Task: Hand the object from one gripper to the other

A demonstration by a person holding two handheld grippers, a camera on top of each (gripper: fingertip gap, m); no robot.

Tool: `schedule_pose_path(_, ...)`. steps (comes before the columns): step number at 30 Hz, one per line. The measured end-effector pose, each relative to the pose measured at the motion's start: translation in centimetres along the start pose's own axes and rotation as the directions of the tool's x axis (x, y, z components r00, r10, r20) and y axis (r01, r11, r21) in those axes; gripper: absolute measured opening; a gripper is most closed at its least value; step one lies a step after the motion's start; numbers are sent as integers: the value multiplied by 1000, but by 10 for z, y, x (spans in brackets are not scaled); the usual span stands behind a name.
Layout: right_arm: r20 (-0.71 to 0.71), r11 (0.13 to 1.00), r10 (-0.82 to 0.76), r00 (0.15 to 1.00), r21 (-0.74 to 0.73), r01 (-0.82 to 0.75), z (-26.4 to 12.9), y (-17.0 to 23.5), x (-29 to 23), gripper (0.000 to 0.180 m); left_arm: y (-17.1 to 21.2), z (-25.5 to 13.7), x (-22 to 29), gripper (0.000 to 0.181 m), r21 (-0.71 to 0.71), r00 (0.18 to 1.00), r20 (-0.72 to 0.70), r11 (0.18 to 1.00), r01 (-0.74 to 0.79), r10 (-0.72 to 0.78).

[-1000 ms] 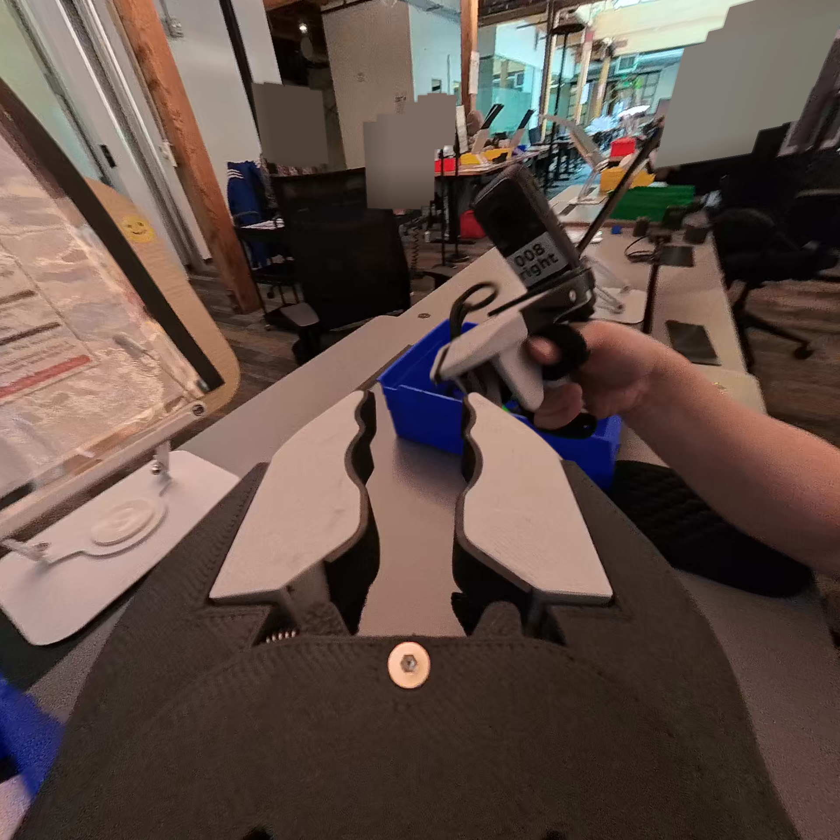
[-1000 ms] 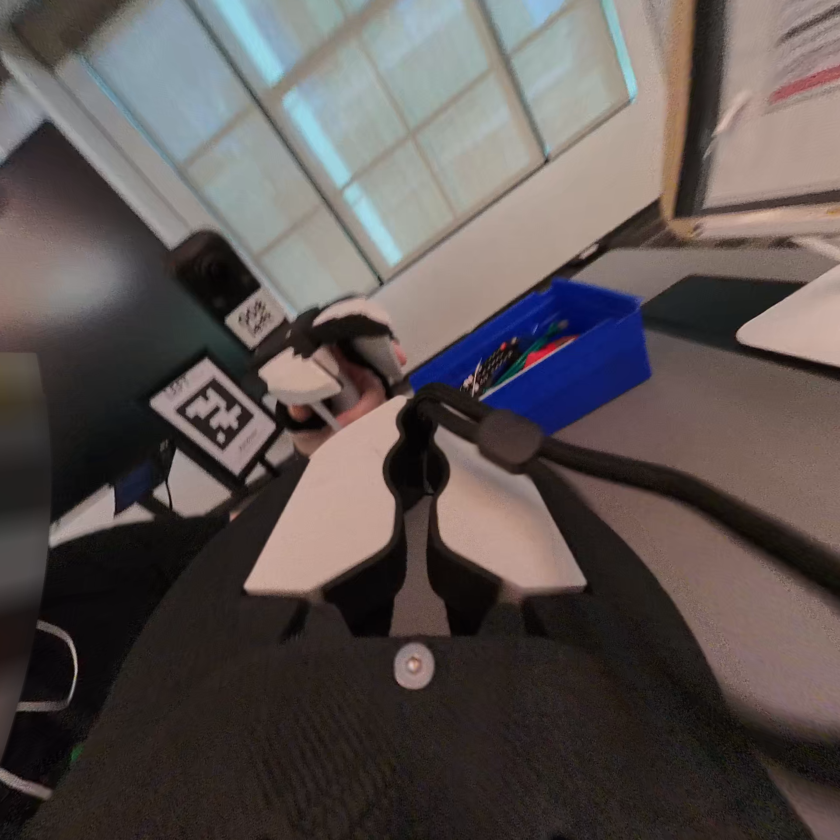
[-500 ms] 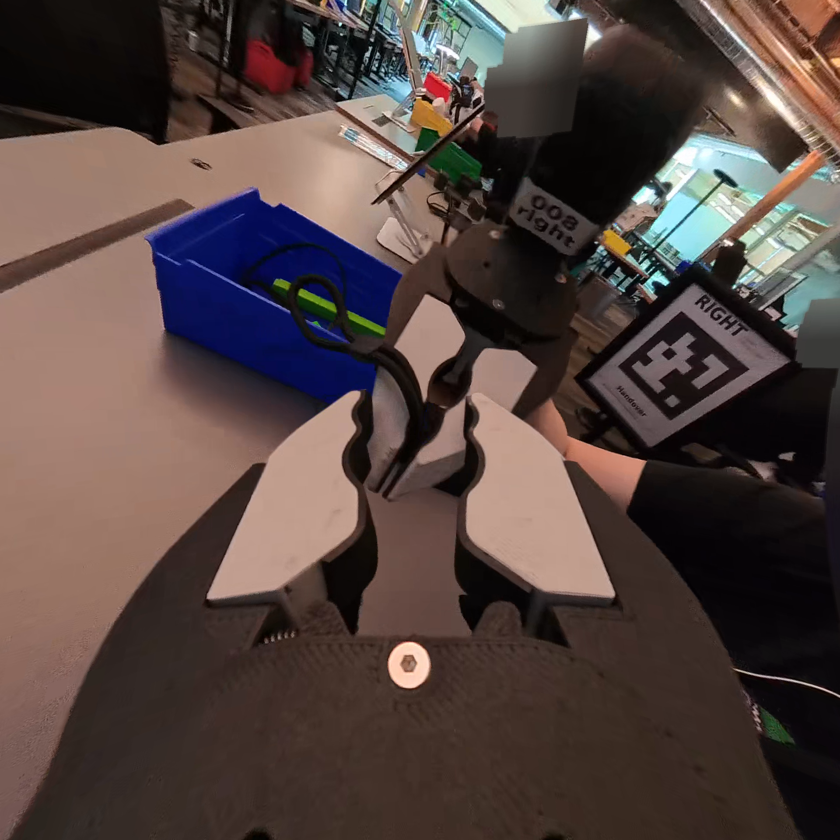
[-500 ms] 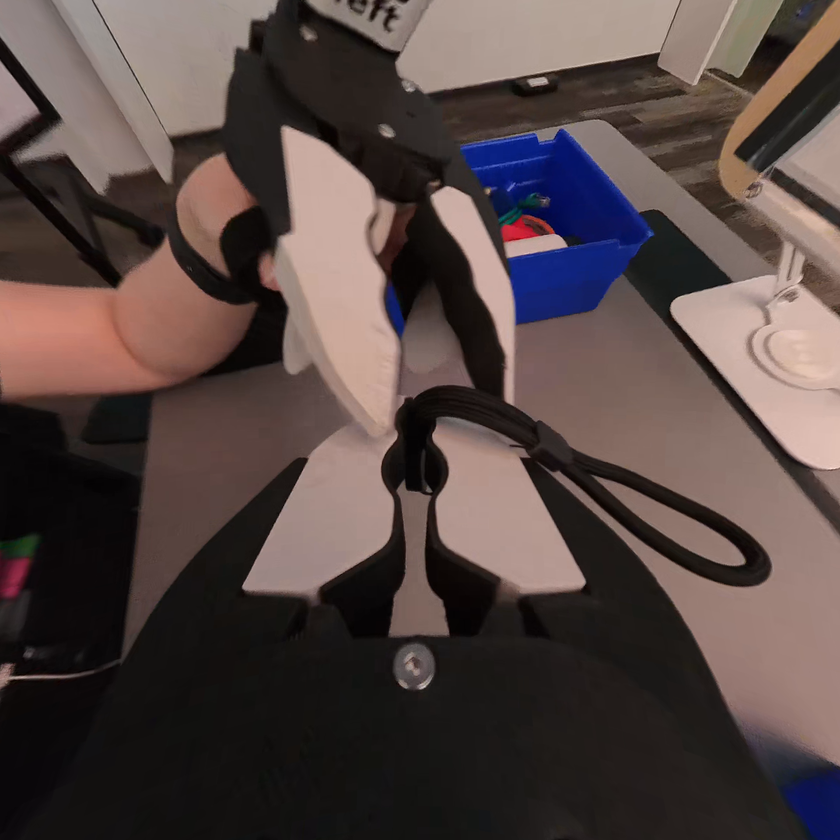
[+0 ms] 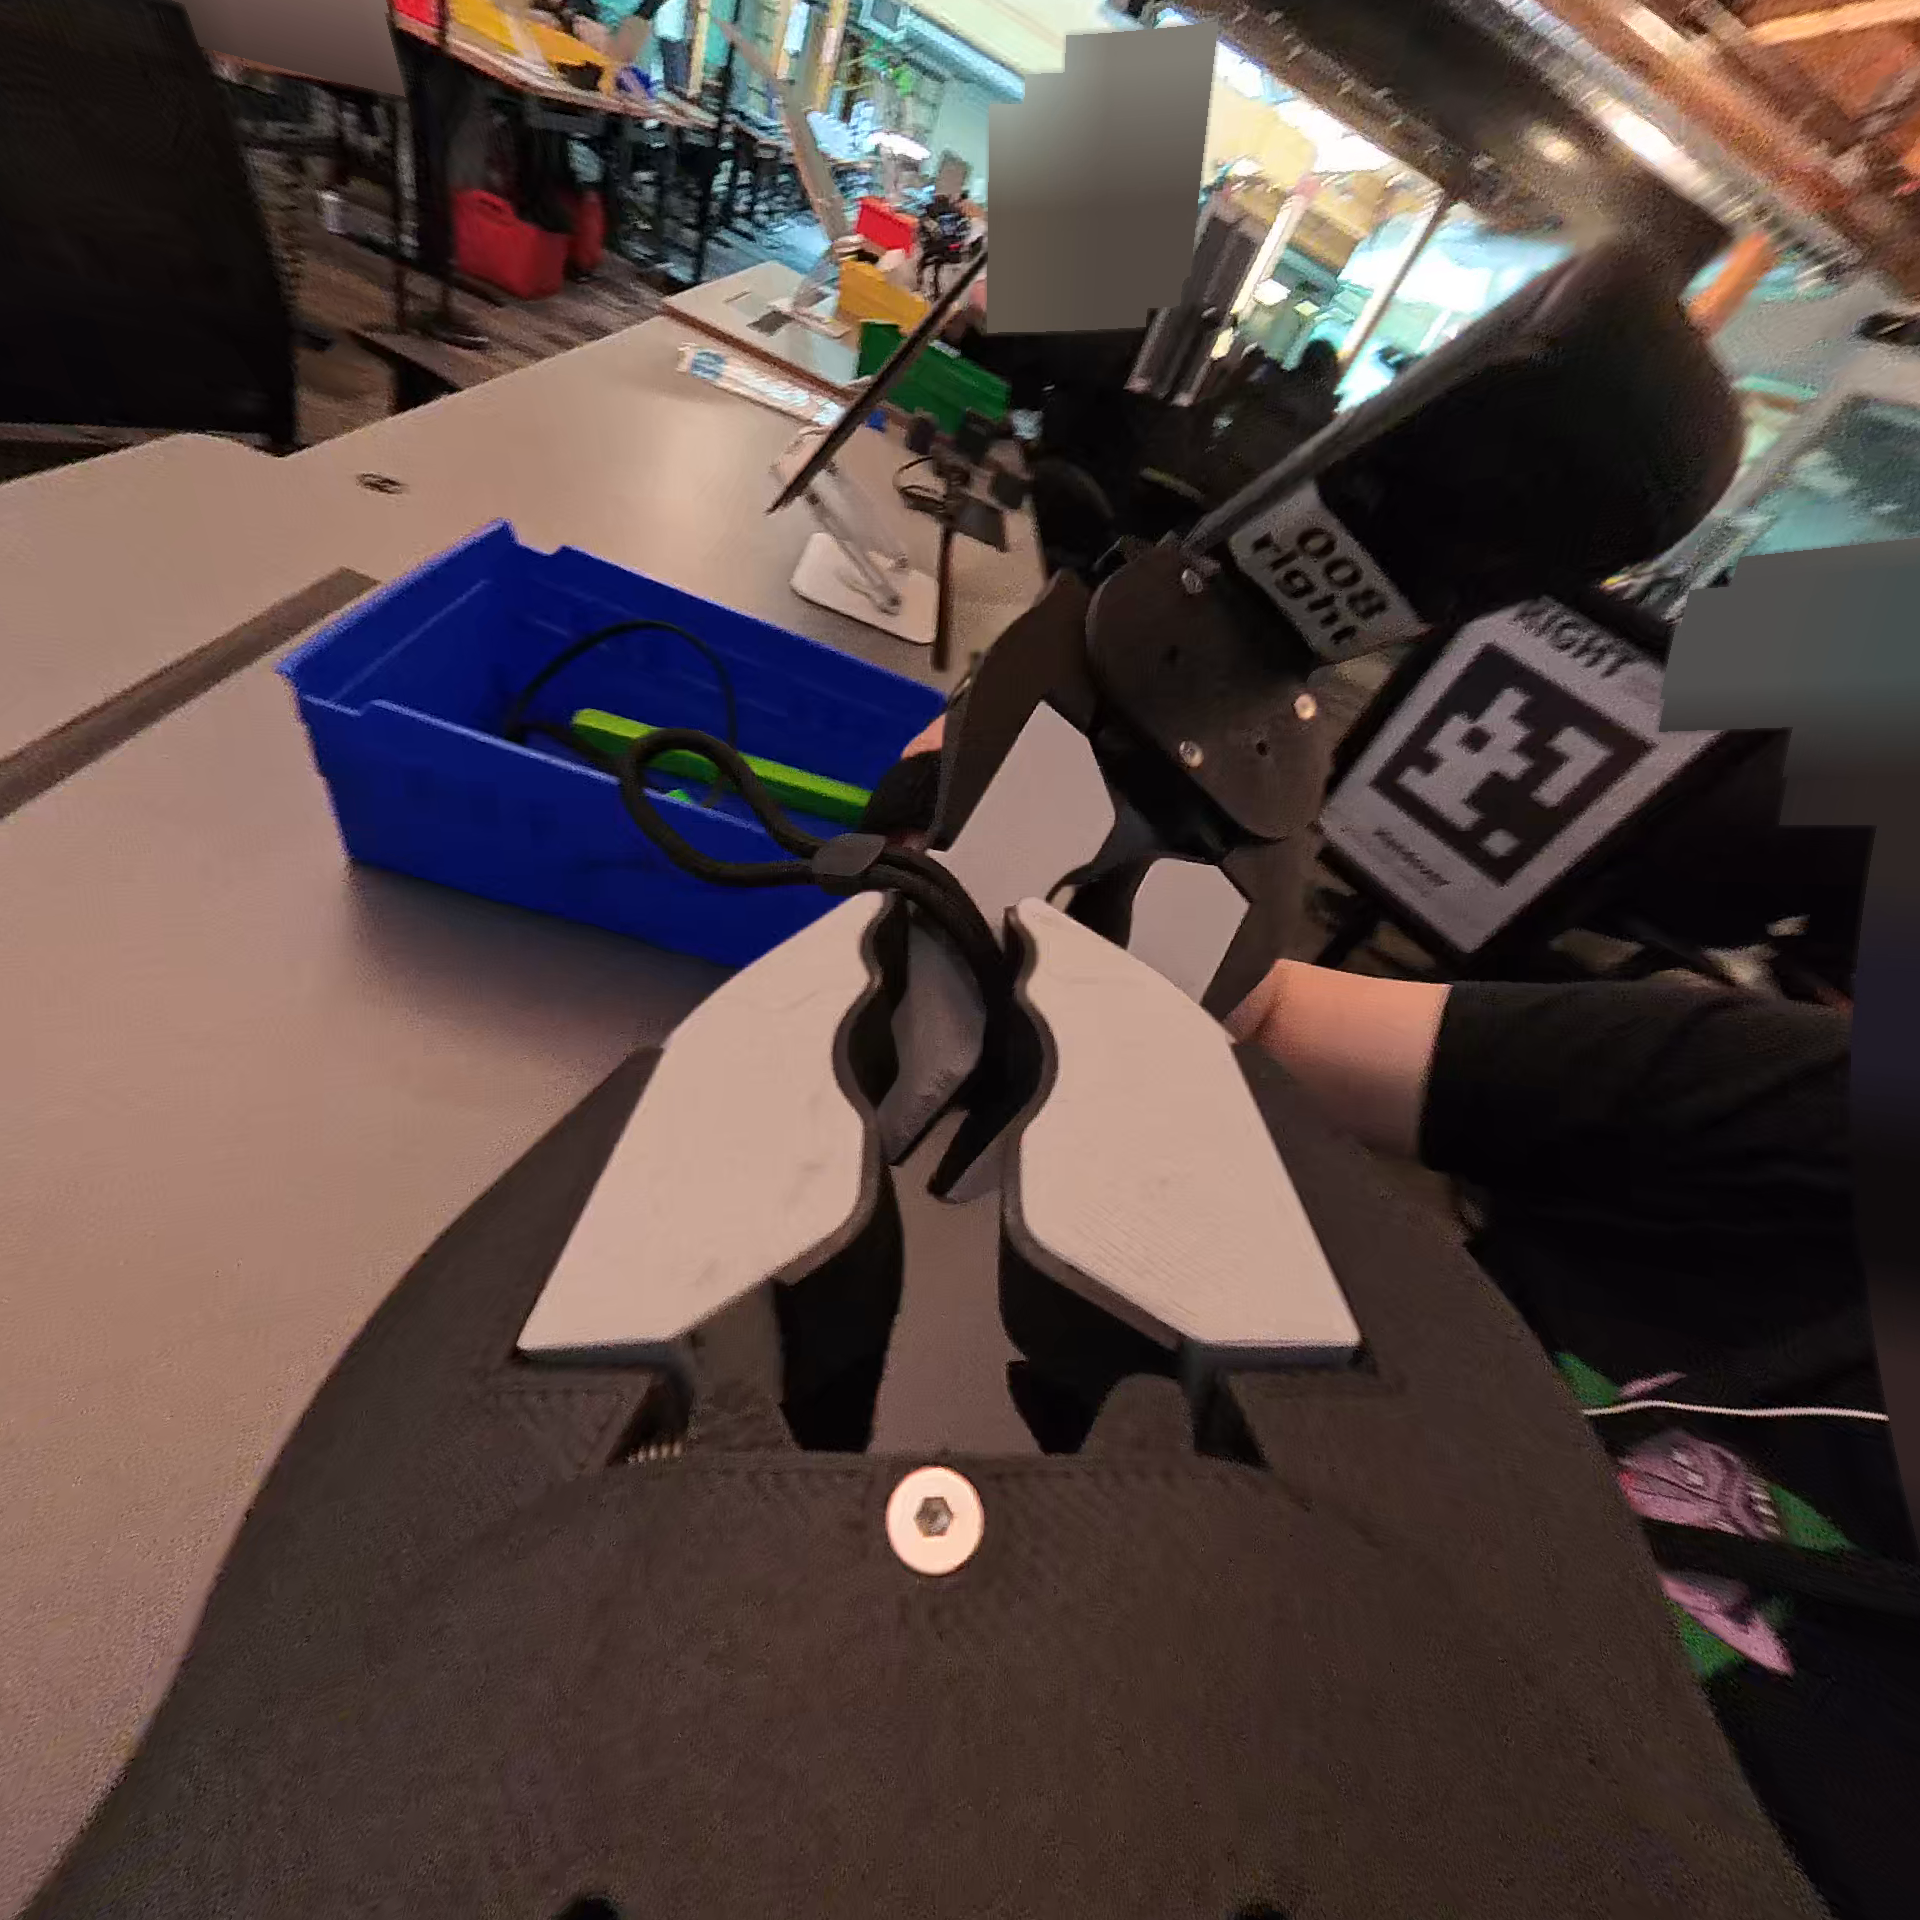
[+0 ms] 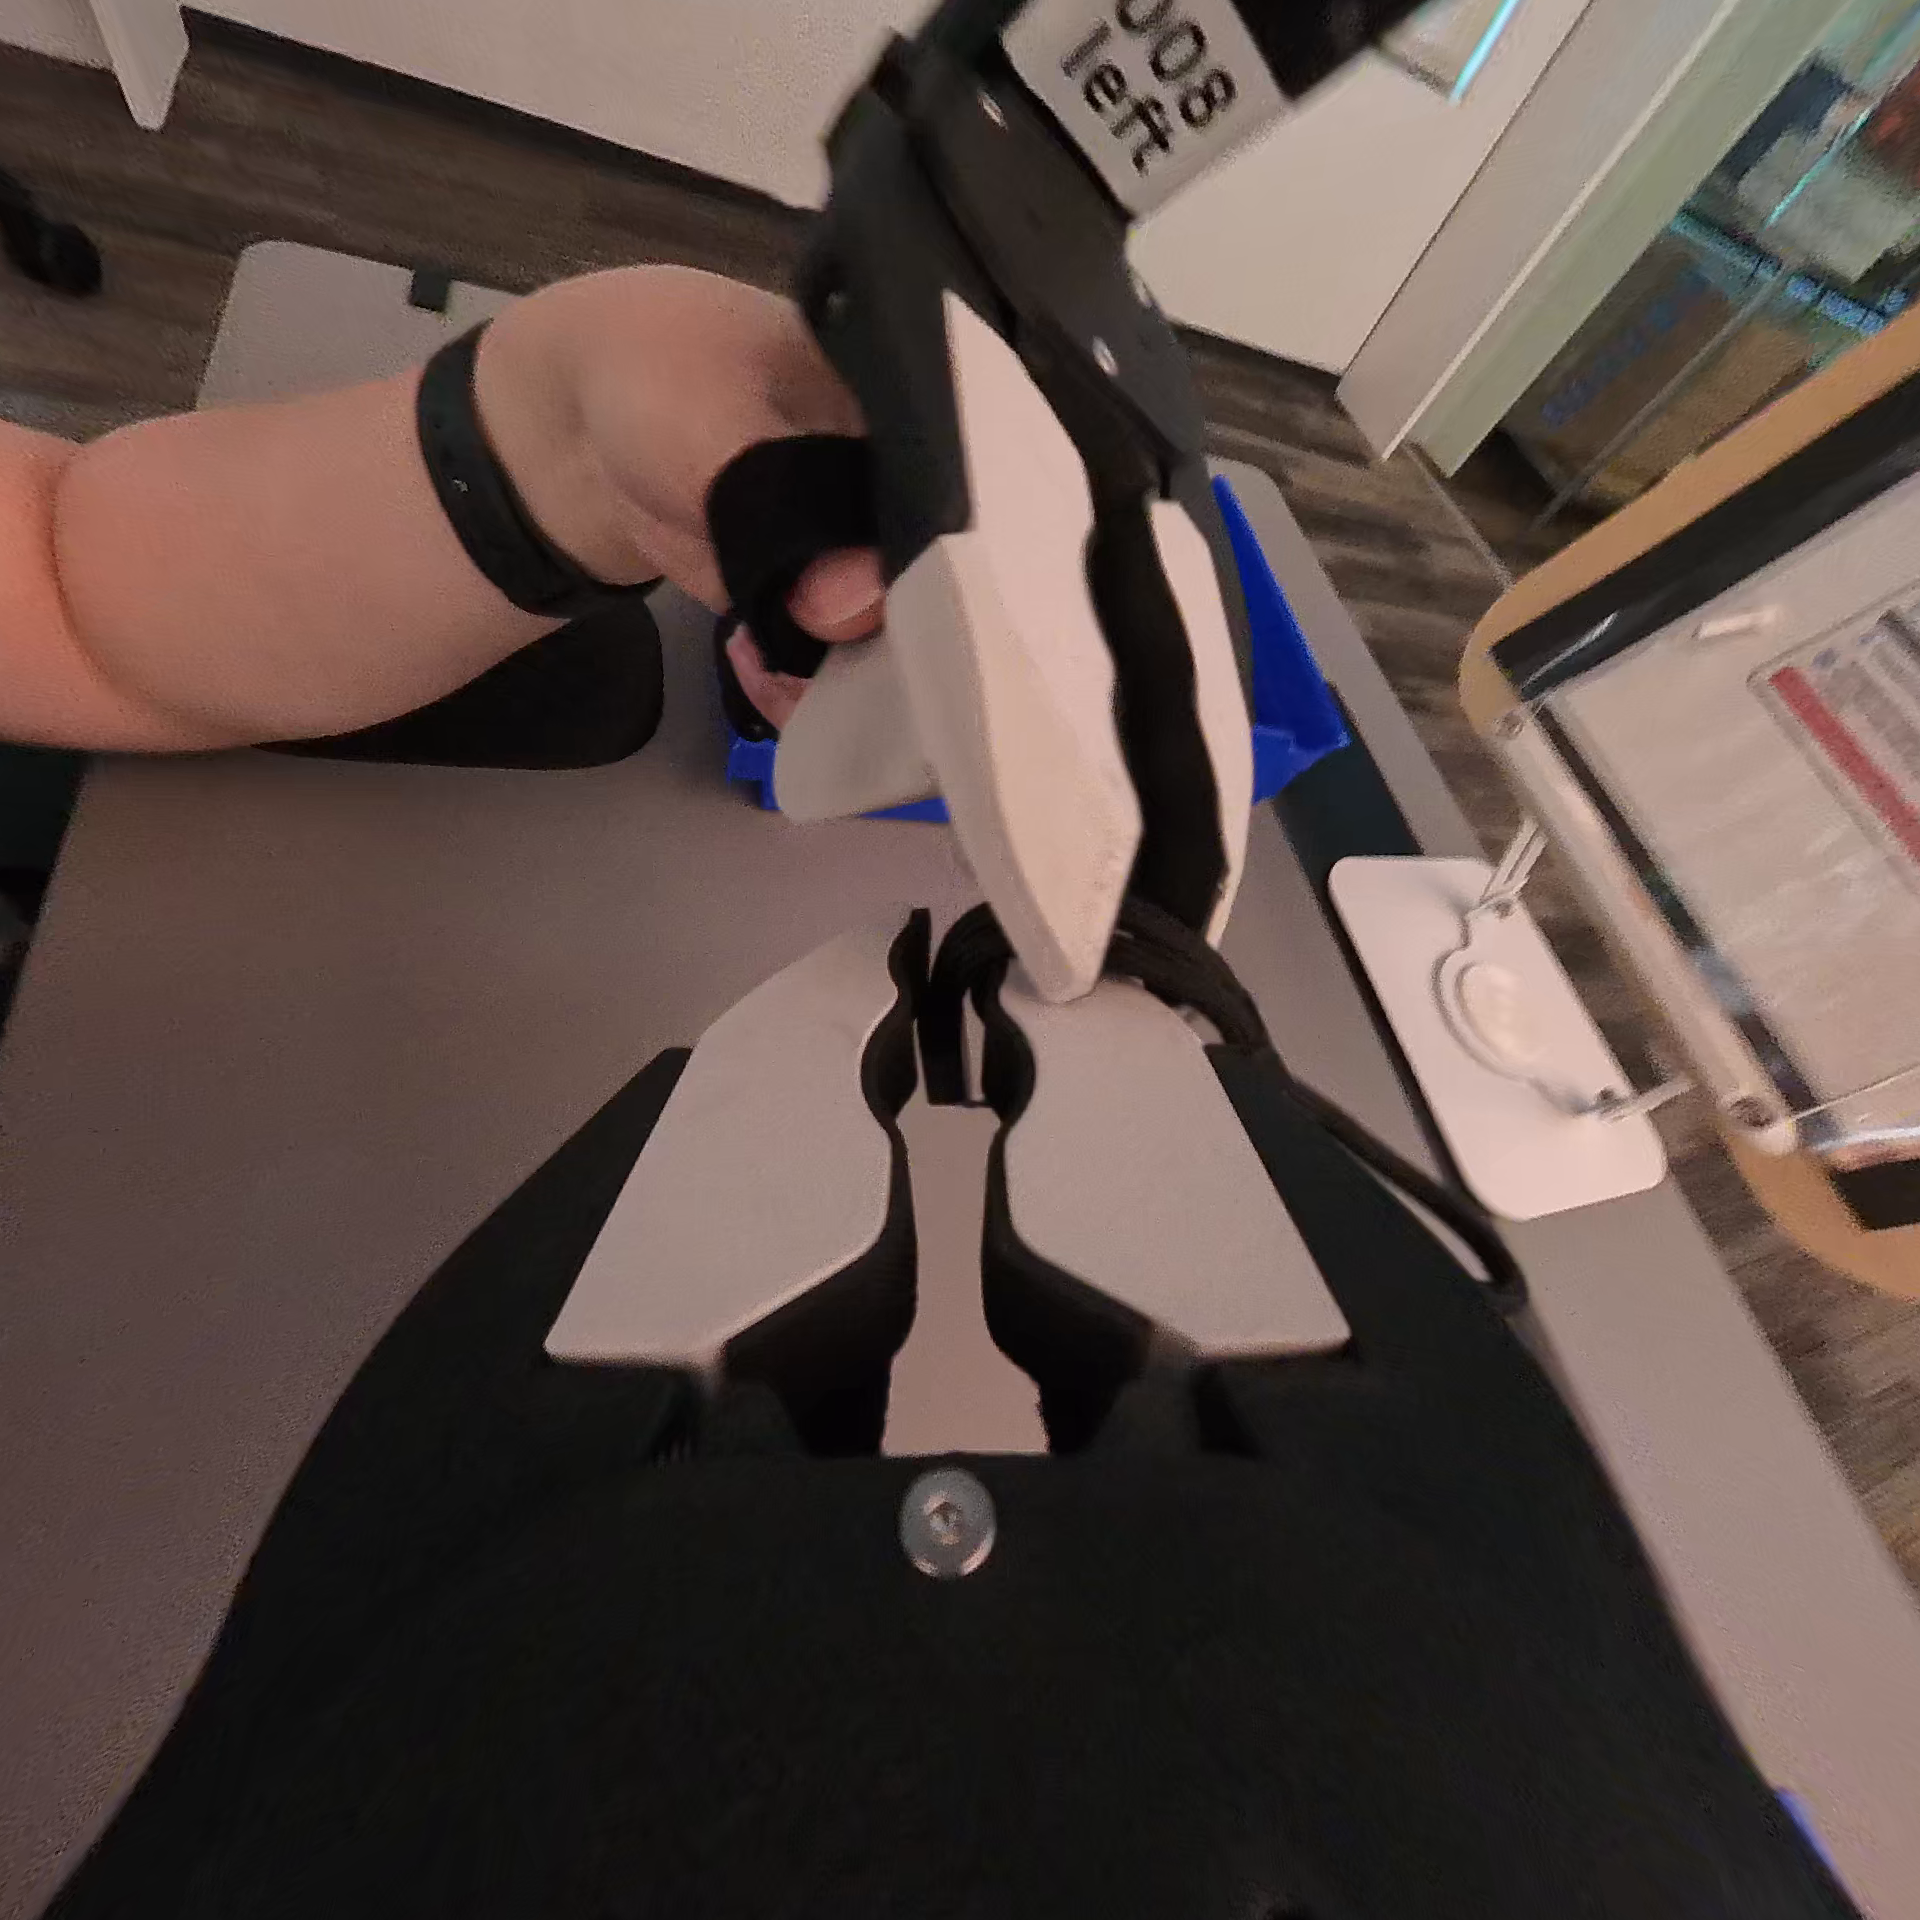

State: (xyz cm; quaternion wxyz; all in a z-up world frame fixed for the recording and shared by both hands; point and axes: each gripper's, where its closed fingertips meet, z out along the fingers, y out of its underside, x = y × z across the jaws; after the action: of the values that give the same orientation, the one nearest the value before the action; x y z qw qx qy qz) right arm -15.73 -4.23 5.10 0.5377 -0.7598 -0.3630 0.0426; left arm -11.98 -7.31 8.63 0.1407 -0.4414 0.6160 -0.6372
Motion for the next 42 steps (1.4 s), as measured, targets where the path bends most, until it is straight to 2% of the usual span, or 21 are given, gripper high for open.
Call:
schedule_pose_path(3, -14, 998, -53, 999, 39, 53, -3, -10, -4, 7, -5, -6, 9, 7, 33, 996, -90, 999, 30, -27)
schedule_pose_path(5, -38, 998, -55, 998, 19, 56, -3, -7, 0, 6, -8, -9, 10, 3, 45, 997, -81, 999, 2, 1)
schedule_pose_path(9, -113, 999, -37, 993, 27, 40, -10, -6, 16, 10, -16, -23, 0, 3, 41, 983, 89, 986, -164, 160)
schedule_pose_path(11, -140, 999, -34, 990, -2, 34, -17, 2, 26, 12, -29, -40, -12, 3, 65, 937, 245, 960, -272, 249)
schedule_pose_path(13, -238, 999, -36, 971, -30, 30, -27, 10, 47, 16, -46, -64, -17, 3, 110, 880, 365, 925, -365, 304)
schedule_pose_path(16, -311, 1000, -6, 950, -18, 0, -41, 16, 67, 22, -68, -108, -26, 2, 127, 732, 582, 850, -512, 354)
schedule_pose_path(18, -348, 1000, 20, 937, 20, -13, -48, 14, 77, 25, -75, -134, -30, 3, 44, 584, 700, 792, -609, 410)
schedule_pose_path(21, -416, 999, 9, 910, 43, 10, -57, 11, 86, 28, -78, -157, -33, 2, -131, 364, 792, 719, -682, 490)
schedule_pose_path(23, -461, 997, -18, 887, 57, 49, -62, 5, 90, 30, -77, -158, -32, 2, -237, 246, 794, 656, -717, 556)
schedule_pose_path(26, -521, 989, -31, 853, 109, 102, -70, -11, 89, 31, -73, -138, -27, 3, -396, 73, 735, 514, -761, 674)
schedule_pose_path(29, -597, 974, -33, 801, 160, 159, -82, -29, 88, 31, -66, -113, -31, 2, -572, -127, 650, 373, -730, 749)
schedule_pose_path(30, -625, 970, -33, 780, 169, 176, -87, -34, 89, 31, -62, -102, -34, 2, -613, -166, 613, 333, -716, 772)
schedule_pose_path(37, -680, 970, -13, 733, 169, 174, -101, -38, 92, 31, -31, -31, -34, 2, -703, -249, 422, 142, -697, 872)
schedule_pose_path(42, -660, 985, -14, 751, 120, 125, -97, -23, 99, 29, -22, -8, -18, 2, -683, -254, 377, 82, -726, 891)
